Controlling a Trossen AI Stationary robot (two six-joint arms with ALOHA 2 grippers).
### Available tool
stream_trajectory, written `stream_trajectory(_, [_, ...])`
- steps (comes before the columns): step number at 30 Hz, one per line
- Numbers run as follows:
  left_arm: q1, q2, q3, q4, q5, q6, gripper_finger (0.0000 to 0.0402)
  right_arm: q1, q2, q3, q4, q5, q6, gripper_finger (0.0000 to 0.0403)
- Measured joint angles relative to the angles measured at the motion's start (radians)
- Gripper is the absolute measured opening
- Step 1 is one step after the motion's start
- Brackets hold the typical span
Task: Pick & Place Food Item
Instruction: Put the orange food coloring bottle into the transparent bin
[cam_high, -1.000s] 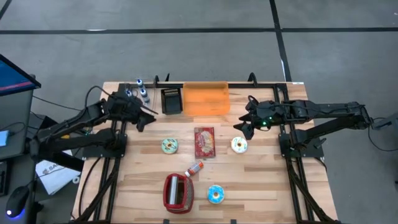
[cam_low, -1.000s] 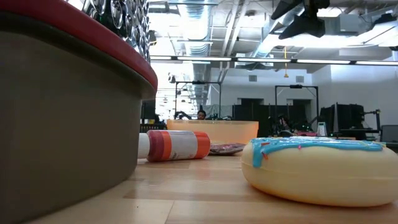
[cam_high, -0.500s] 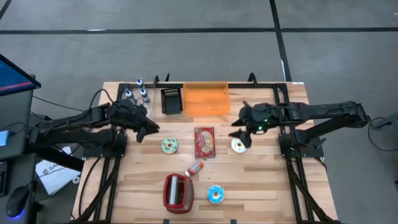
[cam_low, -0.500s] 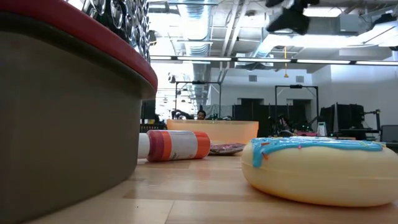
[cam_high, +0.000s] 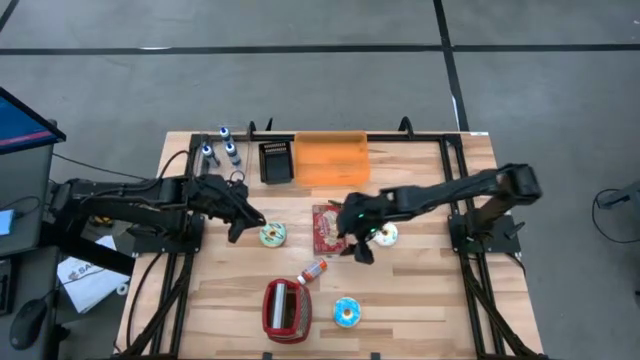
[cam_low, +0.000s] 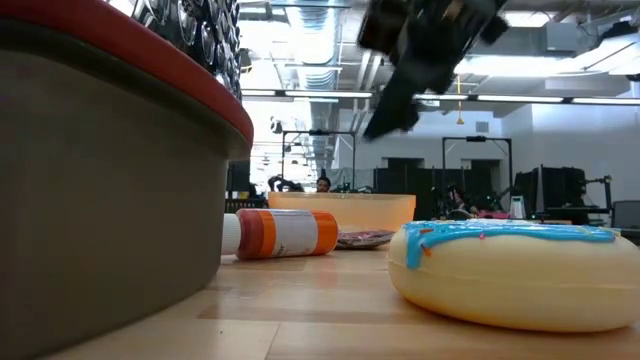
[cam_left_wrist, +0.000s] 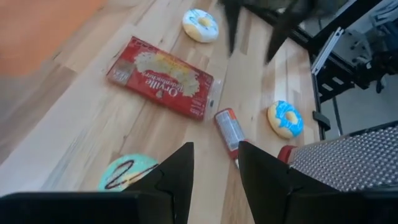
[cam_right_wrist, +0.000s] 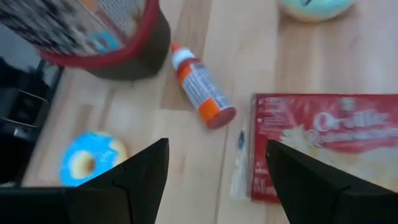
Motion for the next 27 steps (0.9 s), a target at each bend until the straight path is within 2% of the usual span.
stream_trajectory(5, [-0.011, -0.007, 0.0, 0.001, -0.008, -0.013, 0.0121, 0.001, 0.143, 0.012, 0.066, -0.047, -0.051, 0.0258])
stream_trajectory(9, [-0.018, -0.009, 0.0, 0.002, -0.008, -0.019, 0.0121, 0.02, 0.204, 0.06, 0.101, -0.05, -0.114, 0.0258])
stream_trajectory(14, [-0.027, -0.013, 0.0, -0.001, -0.007, -0.02, 0.0121, 0.065, 0.231, 0.093, 0.165, -0.037, -0.261, 0.0258])
stream_trajectory(19, [-0.036, -0.013, 0.0, -0.001, -0.007, -0.026, 0.0121, 0.102, 0.23, 0.093, 0.234, 0.059, -0.376, 0.0258])
stream_trajectory(27, [-0.037, -0.013, 0.0, -0.003, -0.007, -0.028, 0.0121, 0.092, 0.312, 0.096, 0.29, 0.059, -0.435, 0.0258])
